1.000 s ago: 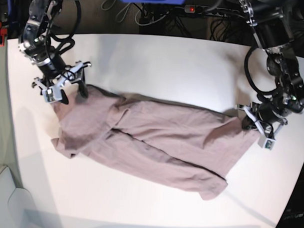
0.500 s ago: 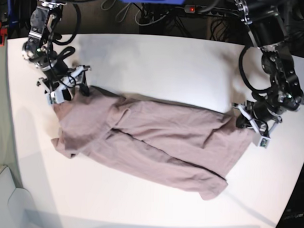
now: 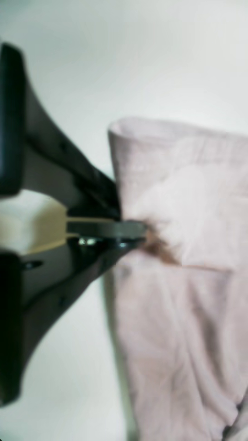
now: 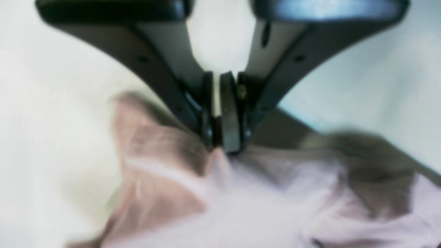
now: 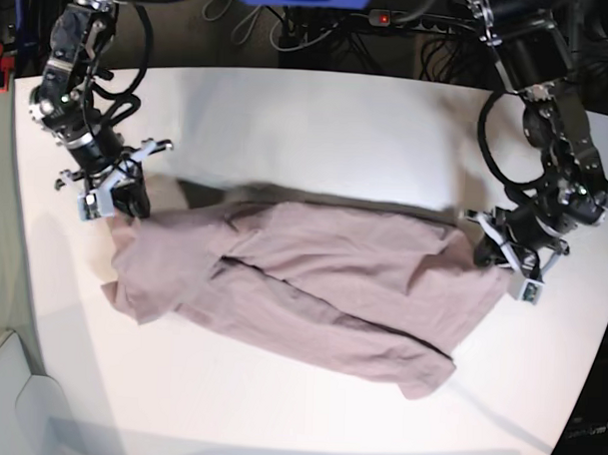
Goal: Layout the t-shirt on the table in an organized manner, then fold the t-shirt properly
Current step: 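Grasp the t-shirt corners again with both grippers and pull them apart, then drag the t-shirt with both grippers to straighten it on the table, then lift the t-shirt with both grippers and flick it out flat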
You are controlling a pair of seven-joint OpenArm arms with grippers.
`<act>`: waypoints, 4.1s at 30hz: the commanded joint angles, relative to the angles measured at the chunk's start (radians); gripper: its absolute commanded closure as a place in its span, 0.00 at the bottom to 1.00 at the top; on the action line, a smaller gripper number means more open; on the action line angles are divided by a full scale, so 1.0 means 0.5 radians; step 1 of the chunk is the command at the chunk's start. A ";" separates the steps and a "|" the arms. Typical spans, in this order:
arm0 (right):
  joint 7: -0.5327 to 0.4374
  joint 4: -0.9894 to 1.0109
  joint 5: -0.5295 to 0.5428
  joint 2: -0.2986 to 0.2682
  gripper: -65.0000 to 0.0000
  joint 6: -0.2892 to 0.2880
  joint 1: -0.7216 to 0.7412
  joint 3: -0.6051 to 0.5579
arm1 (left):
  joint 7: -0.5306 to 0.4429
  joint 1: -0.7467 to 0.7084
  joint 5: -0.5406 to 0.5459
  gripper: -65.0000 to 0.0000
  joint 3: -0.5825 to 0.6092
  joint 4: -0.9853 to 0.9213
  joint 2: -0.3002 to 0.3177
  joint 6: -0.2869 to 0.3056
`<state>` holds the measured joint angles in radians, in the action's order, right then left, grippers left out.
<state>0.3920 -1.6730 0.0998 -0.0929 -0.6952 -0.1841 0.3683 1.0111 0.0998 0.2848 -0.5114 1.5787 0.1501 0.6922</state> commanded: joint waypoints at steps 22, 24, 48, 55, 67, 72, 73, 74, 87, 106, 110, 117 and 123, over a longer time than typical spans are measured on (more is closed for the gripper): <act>0.568 -0.568 0.041 -0.095 1.00 -0.006 0.133 0.179 | 0.232 -0.180 0.126 1.00 -0.013 0.539 -0.090 0.007; 0.568 -0.470 0.038 -0.107 1.00 -0.006 0.296 0.207 | 0.232 -0.183 0.126 1.00 -0.013 0.542 -0.090 0.007; 0.902 -0.289 -0.367 -0.181 1.00 -0.006 0.465 0.235 | 0.241 -0.238 0.503 1.00 -0.209 0.523 -0.096 0.007; 0.826 -0.295 -0.367 -0.034 1.00 -0.006 -0.060 0.235 | 0.241 -0.312 0.567 1.00 -0.203 0.527 -0.133 0.007; 0.832 -0.387 -0.364 -0.080 0.75 -0.006 -0.370 0.072 | 0.232 -0.434 0.570 1.00 -0.200 0.523 -0.170 0.007; 0.835 -0.541 -0.367 -0.083 0.55 -0.006 -0.410 0.032 | 0.232 -0.459 0.570 1.00 -0.200 0.520 -0.176 0.007; 0.835 -0.565 -0.367 -0.083 0.52 -0.006 -0.410 0.038 | 0.232 -0.462 0.570 1.00 -0.203 0.520 -0.176 0.007; 0.838 -0.587 -0.370 -0.083 0.49 -0.006 -0.410 0.044 | 0.232 -0.462 0.570 1.00 -0.206 0.520 -0.176 0.007; 0.819 -0.528 -0.370 -0.132 0.44 -0.006 -0.459 0.047 | 0.232 -0.462 0.570 1.00 -0.209 0.520 -0.176 0.007; 0.816 -0.485 -0.370 -0.144 1.00 -0.006 -0.407 0.112 | 0.232 -0.477 0.570 1.00 -0.209 0.520 -0.176 0.007; 0.816 -0.676 -0.367 -0.126 1.00 -0.006 -0.339 0.268 | 0.232 -0.480 0.570 1.00 -0.212 0.542 -0.173 0.010; 0.816 -0.685 -0.367 -0.141 1.00 -0.006 0.011 0.471 | 0.232 -0.440 0.782 1.00 -0.215 0.594 -0.136 0.010; 0.816 -0.691 -0.367 -0.141 1.00 -0.006 0.397 0.499 | 0.244 -0.121 0.905 1.00 -0.203 0.576 -0.121 0.007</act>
<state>0.8162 -1.9991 -0.0830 -0.1490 -0.7078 0.0097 0.6125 1.1549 0.0307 0.7204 -0.6117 1.8511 0.0826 0.6998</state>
